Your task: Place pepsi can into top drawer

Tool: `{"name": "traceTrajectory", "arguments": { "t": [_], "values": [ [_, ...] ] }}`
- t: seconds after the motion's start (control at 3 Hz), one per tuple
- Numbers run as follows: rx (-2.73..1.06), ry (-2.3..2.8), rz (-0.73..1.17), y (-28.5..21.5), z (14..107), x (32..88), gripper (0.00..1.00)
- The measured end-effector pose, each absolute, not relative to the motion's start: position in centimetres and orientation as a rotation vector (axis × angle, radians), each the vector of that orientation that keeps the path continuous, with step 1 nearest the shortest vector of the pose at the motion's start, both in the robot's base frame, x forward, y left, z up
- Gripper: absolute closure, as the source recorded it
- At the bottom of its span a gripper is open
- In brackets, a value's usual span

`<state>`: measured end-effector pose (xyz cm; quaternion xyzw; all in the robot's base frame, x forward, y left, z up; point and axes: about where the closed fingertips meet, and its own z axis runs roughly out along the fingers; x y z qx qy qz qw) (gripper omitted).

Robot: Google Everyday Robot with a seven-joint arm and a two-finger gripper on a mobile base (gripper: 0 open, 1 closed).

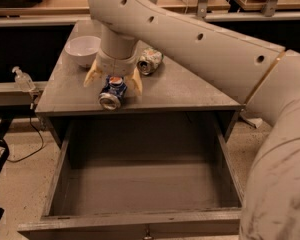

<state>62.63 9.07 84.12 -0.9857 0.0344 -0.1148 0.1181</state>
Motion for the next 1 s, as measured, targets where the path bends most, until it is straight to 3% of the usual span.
{"name": "traceTrajectory", "arguments": {
  "t": [0.33, 1.0],
  "values": [
    [-2.927, 0.097, -0.339, 9.2, 83.7, 62.4, 0.49],
    [-2.841, 0.023, -0.280, 9.1, 88.0, 61.2, 1.00]
  ]
}}
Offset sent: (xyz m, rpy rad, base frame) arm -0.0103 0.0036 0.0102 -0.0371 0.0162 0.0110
